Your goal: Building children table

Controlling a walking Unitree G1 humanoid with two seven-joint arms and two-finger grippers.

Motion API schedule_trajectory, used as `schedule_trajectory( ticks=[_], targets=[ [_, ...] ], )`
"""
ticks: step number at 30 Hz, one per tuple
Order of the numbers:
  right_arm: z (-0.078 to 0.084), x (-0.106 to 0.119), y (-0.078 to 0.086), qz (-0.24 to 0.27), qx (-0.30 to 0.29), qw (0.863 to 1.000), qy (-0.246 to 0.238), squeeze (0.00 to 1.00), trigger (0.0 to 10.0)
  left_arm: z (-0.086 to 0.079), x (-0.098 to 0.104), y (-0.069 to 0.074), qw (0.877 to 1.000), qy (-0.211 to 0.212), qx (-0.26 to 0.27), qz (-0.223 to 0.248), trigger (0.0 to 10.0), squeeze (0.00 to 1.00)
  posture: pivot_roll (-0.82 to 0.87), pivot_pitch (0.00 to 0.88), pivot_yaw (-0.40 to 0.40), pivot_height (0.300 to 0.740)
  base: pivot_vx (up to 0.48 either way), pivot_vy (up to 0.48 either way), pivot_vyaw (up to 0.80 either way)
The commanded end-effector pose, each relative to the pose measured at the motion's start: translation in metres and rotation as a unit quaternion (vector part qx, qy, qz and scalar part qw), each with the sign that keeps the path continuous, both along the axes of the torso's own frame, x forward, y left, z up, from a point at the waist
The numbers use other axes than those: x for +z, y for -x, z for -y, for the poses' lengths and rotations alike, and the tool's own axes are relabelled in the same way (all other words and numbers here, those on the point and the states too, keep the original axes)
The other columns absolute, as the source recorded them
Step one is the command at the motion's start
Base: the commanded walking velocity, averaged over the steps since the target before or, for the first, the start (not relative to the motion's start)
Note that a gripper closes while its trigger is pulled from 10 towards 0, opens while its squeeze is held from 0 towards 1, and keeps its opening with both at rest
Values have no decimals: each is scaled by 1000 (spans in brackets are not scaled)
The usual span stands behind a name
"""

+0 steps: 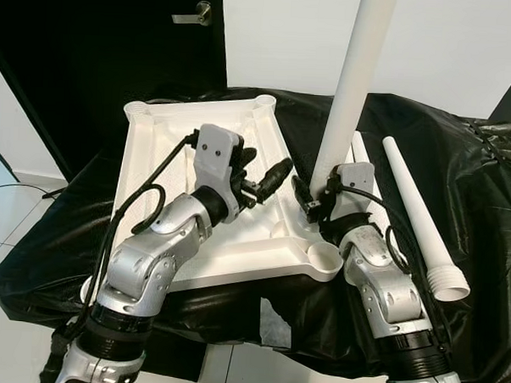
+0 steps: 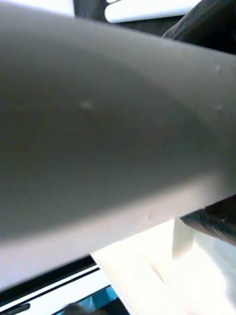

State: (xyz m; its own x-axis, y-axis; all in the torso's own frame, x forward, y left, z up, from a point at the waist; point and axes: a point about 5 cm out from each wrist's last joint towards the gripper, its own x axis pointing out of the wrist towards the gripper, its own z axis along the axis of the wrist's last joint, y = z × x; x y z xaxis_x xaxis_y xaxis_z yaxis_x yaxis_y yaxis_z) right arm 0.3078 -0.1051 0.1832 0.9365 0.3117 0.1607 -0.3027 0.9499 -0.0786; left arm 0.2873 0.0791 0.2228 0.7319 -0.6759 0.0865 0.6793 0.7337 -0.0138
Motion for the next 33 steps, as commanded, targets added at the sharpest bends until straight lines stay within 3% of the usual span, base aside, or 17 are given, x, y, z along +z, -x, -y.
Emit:
schedule_trajectory(
  ticks=[1, 9, 22, 33],
  targets=[
    [-2, 6, 1, 7, 8, 1000, 1, 0, 10000, 4, 0, 9, 997, -19, -66, 20, 10000, 0, 51, 0, 7, 740, 0, 0, 0],
    [-2, 8, 5, 10, 10, 1000, 4, 0, 10000, 1, -5, 11, 997, -30, -67, 16, 10000, 0, 47, 0, 9, 740, 0, 0, 0],
    [-8, -3, 30, -12, 26, 1000, 1, 0, 10000, -6, -21, 25, 990, -84, -114, 27, 10000, 0, 39, 0, 14, 740, 0, 0, 0],
    [24, -52, 52, -100, -33, 994, 11, 0, 10000, -13, -40, 39, 978, -131, -158, 27, 10000, 0, 23, 0, 24, 740, 0, 0, 0]
  ],
)
